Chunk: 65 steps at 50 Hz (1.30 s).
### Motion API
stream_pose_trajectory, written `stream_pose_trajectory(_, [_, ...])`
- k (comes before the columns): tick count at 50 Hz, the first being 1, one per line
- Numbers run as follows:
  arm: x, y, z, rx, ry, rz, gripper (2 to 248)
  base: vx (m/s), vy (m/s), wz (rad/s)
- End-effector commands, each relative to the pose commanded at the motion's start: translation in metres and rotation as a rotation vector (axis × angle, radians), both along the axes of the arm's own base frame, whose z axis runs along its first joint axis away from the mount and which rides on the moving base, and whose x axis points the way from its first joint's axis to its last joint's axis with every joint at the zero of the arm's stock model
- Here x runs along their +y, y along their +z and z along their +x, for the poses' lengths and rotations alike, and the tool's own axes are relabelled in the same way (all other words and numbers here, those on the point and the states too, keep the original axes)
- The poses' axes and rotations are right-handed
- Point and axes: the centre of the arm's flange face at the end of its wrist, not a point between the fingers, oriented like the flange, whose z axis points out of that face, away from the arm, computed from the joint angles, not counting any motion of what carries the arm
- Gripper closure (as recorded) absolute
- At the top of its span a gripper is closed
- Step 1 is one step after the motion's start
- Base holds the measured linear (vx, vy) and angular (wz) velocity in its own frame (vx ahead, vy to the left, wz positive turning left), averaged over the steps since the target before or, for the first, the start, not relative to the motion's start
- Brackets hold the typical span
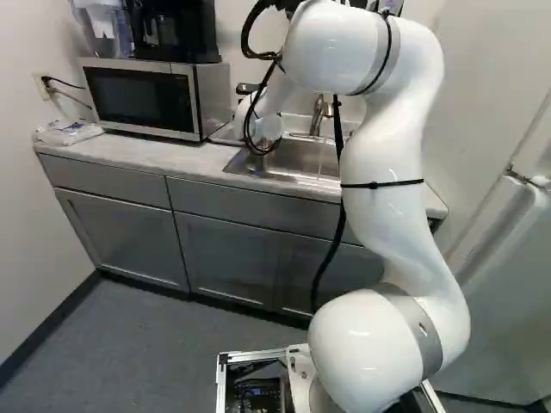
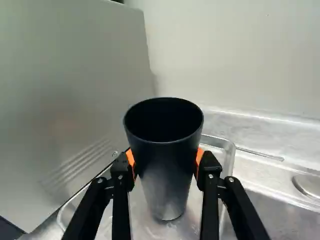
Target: Rinse the cup and place it in the tray
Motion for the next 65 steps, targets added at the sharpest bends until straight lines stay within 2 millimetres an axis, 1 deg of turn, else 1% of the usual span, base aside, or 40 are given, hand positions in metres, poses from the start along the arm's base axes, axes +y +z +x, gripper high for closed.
stream_pose_trajectory(50, [-0.0001,-0.0029,-0.0005,0.032,0.000,-0.007,124,0.000,0.000,0.000])
stream_pose_trajectory(51, [-0.0001,-0.0029,-0.0005,0.032,0.000,-0.007,117,0.000,0.000,0.000])
stream_pose_trajectory(56, [-0.0001,-0.0029,-0.0005,0.032,0.000,-0.007,117,0.000,0.000,0.000])
stream_pose_trajectory(57, [-0.0001,-0.0029,-0.0005,0.032,0.000,-0.007,86,0.000,0.000,0.000])
stream_pose_trajectory(61, [-0.0001,-0.0029,-0.0005,0.032,0.000,-0.007,86,0.000,0.000,0.000])
stream_pose_trajectory(62, [-0.0001,-0.0029,-0.0005,0.032,0.000,-0.007,51,0.000,0.000,0.000])
stream_pose_trajectory(65, [-0.0001,-0.0029,-0.0005,0.032,0.000,-0.007,51,0.000,0.000,0.000])
